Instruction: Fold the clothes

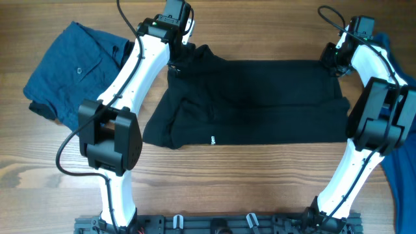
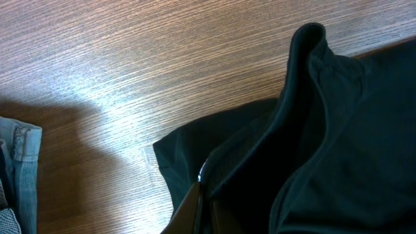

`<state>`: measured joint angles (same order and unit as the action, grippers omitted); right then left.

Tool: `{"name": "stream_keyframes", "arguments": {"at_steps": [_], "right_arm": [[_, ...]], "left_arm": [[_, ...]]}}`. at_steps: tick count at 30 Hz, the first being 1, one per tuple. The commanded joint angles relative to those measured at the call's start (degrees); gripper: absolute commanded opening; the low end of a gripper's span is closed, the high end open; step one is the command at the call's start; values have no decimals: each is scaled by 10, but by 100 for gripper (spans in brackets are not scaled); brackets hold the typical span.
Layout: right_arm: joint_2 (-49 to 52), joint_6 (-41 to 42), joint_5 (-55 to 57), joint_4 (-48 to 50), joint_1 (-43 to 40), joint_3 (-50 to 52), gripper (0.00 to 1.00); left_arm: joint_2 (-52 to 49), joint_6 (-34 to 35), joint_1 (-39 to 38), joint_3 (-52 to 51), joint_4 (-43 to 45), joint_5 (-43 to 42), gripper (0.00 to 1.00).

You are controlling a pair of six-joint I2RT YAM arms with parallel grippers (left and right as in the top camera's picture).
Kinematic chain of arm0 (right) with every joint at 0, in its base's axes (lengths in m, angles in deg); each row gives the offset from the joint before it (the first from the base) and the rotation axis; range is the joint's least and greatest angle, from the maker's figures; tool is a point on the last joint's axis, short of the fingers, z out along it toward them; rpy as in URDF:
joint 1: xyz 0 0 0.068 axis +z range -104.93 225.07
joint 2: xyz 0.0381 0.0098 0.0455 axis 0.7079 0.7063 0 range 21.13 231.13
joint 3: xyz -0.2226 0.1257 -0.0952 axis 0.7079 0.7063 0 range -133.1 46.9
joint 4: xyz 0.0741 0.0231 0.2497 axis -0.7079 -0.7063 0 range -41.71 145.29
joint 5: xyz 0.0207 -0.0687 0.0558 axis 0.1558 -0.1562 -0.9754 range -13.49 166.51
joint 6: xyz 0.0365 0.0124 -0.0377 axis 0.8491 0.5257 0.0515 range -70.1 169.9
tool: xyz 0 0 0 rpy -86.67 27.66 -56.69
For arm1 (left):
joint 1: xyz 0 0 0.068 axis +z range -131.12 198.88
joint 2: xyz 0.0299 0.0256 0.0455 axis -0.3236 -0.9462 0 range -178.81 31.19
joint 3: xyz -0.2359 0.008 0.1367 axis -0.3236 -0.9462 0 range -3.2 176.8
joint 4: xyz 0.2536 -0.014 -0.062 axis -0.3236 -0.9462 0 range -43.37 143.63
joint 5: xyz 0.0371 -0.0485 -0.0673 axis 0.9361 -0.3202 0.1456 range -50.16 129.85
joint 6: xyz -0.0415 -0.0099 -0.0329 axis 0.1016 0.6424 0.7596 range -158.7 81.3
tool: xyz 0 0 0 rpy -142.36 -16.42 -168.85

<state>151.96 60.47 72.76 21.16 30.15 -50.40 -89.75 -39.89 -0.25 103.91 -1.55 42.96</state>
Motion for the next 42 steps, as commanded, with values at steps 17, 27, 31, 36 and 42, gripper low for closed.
{"name": "stream_keyframes", "arguments": {"at_steps": [17,27,31,36,42], "right_arm": [[-169,14,-37,-206,-10,12,4],[-181,-1,111,-404,-28,12,4],[-181,-1,120,-414,-28,12,4],[-181,-1,123,-431,-28,12,5],[-181,-8,137,-463,-28,12,10]], "left_arm": [[63,6,-3,5,-111,-5,4],[63,45,-3,5,-319,-93,4],[63,49,-3,-11,-343,-123,4],[63,52,-5,-45,-339,-123,4],[63,51,-11,-47,-360,-123,4]]}}
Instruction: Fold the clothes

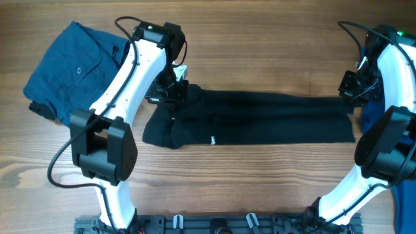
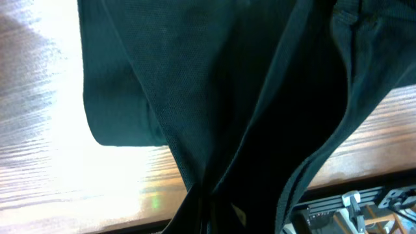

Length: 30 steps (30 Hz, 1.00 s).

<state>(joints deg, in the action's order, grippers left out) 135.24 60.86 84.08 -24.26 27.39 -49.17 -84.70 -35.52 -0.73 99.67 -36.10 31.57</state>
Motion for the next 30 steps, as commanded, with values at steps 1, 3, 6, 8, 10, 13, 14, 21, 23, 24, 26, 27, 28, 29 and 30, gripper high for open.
{"name": "stream_keyframes", "arguments": {"at_steps": [1,3,6,8,10,13,14,21,23,24,26,27,28,29,30], "right_arm": [[-14,-17,30,-13,0,0,10],[-14,-19,35,-23,0,0,11],[-14,-19,43,-28,0,0,13],[-14,-18,45,-28,0,0,33],[-14,3,45,-25,0,0,59],[-14,27,17,28,-4,9,77],[-14,25,-4,41,-9,12,77],[-12,-88,-243,127,-100,80,80],[-11,-91,-265,142,-115,97,80],[-11,-90,-272,145,-118,103,80],[-11,-90,-271,152,-118,110,80],[-11,-90,-271,154,-116,112,80],[-11,-90,-271,155,-115,112,80],[-11,-90,-271,155,-115,112,80],[-11,-90,-271,155,-115,112,79]], "left_arm": [[12,8,-7,-5,-22,-9,4],[12,8,-7,-5,-29,-9,9],[12,8,-7,-5,-34,-9,34],[12,7,-7,-5,-40,-9,40],[12,7,-7,-5,-39,-9,40],[12,7,-7,-5,-12,-9,49],[12,7,-7,-5,-3,-12,49],[12,7,-17,-20,79,-48,52],[12,7,-31,-48,129,-48,52],[12,7,-40,-69,167,-47,52],[11,6,-54,-113,249,-45,46],[11,5,-59,-131,281,-45,41],[10,5,-67,-151,315,-45,38],[9,6,-72,-162,331,-46,35],[8,5,-77,-167,338,-46,32]]}}
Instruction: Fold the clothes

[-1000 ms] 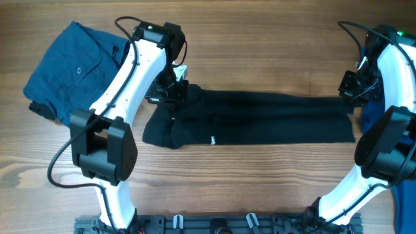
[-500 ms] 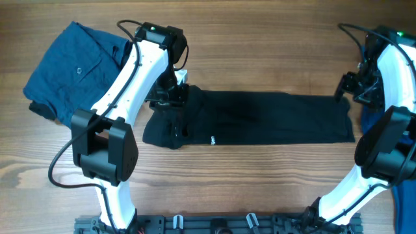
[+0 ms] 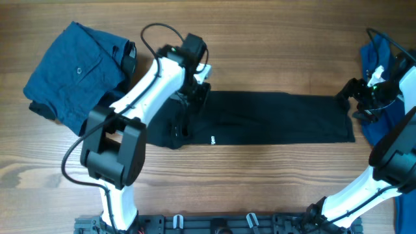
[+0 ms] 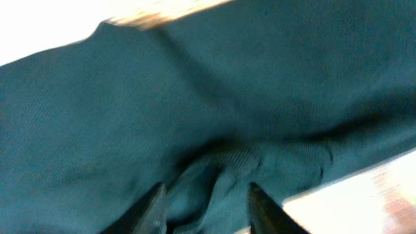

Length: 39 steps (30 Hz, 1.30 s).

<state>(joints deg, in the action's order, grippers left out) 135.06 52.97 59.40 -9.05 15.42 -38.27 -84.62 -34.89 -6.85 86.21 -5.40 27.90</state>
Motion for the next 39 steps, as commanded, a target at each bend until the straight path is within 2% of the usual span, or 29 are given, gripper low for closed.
{"name": "stream_keyframes", "arguments": {"at_steps": [1,2,3,8,14,16,17,19,22,25,32,35,39], "right_arm": [[-9,-12,-24,3,4,3,79],[-9,-11,-25,3,4,3,79],[-9,-11,-25,2,4,3,79],[-9,-10,-25,3,4,3,76],[-9,-10,-24,3,4,3,75],[-9,-9,-24,3,4,3,75],[-9,-10,-24,3,4,3,75],[-9,-9,-25,3,4,3,75],[-9,-9,-25,6,4,3,75],[-9,1,-24,6,4,3,75],[-9,1,-24,7,4,3,75],[-9,1,-24,7,4,3,75],[-9,1,-24,6,4,3,75]], "left_arm": [[7,-1,-18,-32,30,-10,22],[7,0,-22,-32,25,-16,9],[9,6,-27,-32,14,-20,4],[16,12,-52,-32,-32,-62,4],[16,42,-100,-32,-72,-65,4],[16,44,-115,-32,-78,-65,18],[16,46,-118,-32,-81,-65,7],[24,49,-119,-31,-81,-50,4],[50,76,-104,-23,-60,39,4],[63,91,-77,-23,-4,101,4],[56,86,2,-25,91,105,4],[37,81,23,-30,95,105,4],[1,56,15,-34,80,44,4]]}}
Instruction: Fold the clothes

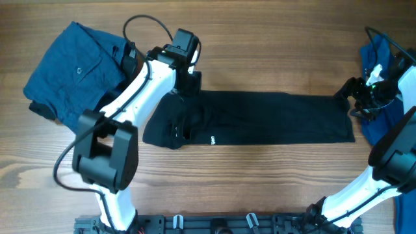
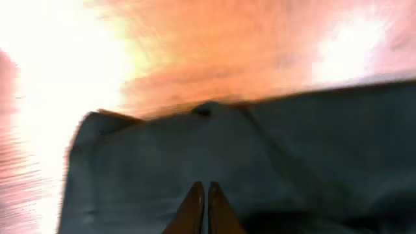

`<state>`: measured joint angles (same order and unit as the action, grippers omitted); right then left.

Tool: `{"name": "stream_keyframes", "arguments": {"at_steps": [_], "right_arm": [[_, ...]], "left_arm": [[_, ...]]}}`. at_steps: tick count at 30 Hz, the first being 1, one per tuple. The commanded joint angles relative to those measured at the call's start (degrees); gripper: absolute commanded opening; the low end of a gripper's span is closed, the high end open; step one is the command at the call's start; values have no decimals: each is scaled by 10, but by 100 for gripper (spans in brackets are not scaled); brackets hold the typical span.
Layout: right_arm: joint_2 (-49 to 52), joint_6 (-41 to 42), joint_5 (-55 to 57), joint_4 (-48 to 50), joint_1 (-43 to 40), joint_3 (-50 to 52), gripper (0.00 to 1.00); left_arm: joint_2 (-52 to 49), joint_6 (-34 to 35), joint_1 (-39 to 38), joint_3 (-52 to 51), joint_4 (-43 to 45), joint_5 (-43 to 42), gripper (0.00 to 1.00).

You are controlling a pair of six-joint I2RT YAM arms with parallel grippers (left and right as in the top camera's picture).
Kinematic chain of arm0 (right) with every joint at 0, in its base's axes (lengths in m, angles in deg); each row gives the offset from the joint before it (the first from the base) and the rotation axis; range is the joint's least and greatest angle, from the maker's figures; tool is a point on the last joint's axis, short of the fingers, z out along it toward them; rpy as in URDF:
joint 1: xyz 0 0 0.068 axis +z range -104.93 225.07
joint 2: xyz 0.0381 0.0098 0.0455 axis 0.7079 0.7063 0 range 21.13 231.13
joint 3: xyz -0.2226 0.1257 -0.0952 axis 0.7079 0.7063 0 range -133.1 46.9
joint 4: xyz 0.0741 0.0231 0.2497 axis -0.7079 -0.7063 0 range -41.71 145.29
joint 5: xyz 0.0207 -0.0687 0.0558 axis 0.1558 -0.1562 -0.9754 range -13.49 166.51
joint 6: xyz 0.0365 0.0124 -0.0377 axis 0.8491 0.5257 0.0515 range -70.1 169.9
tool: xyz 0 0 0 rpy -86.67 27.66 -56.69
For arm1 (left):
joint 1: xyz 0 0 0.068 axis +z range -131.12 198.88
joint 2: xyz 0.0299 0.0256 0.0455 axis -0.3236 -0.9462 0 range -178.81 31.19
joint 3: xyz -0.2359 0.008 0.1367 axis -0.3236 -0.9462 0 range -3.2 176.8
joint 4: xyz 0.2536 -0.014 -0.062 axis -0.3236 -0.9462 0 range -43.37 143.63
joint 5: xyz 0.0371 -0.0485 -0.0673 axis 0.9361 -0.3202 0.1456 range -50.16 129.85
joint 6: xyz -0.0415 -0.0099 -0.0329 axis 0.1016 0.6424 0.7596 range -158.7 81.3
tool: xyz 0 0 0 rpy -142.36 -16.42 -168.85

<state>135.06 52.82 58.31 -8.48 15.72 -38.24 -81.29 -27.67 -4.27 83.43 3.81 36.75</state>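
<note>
The black garment (image 1: 260, 120) lies folded as a long flat strip across the middle of the table. My left gripper (image 1: 190, 83) hovers at the strip's far left edge. In the blurred left wrist view that gripper (image 2: 205, 190) is shut, its fingertips together with nothing between them, just over the dark cloth (image 2: 156, 162). My right gripper (image 1: 351, 103) sits at the strip's right end, its fingers looking spread and free of the cloth.
A folded blue denim garment (image 1: 71, 65) lies at the far left beside the left arm. More blue cloth (image 1: 383, 114) is heaped at the right edge behind the right arm. Bare wood table (image 1: 260, 39) surrounds the strip.
My left gripper was open over the garment's left part; now it is shut and sits slightly further back and left, at the far edge. The right arm and the garment are unchanged.
First both grippers held the far corners of the black garment, spread wide. Then the far edge lay forward and the garment was a narrow strip, still held. Later both grippers had let go, the left open above the cloth. Now the left is shut at the edge.
</note>
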Motion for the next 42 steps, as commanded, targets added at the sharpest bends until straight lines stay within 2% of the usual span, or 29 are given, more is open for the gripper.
{"name": "stream_keyframes", "arguments": {"at_steps": [1,8,13,20,23,25,29,33,36,39,42], "right_arm": [[-9,3,-14,0,1,3,74],[-9,5,-14,-1,1,3,73],[-9,7,-14,-1,1,3,72],[-9,16,-14,-1,1,3,72],[-9,16,-13,0,1,3,72],[-9,16,-13,3,1,3,72],[-9,16,-14,6,1,3,72],[-9,16,-14,2,1,3,73],[-9,16,-14,1,1,3,73],[-9,16,-14,1,1,3,73],[-9,16,-14,1,1,3,73]], "left_arm": [[-34,-16,-22,-6,-24,-52,4],[-34,-16,-68,-6,-63,-60,4],[-34,-16,-98,-6,-139,-104,4],[-34,-16,-148,-6,-161,-104,4],[-17,-10,-157,0,-197,-86,4],[18,27,-146,9,-207,-35,4],[86,35,-102,10,-139,-13,4],[64,32,-72,-17,-52,-14,4],[28,31,-73,-49,-4,-61,4],[-5,27,-89,-54,-17,-109,4],[-14,26,-114,-54,-36,-115,4]]}}
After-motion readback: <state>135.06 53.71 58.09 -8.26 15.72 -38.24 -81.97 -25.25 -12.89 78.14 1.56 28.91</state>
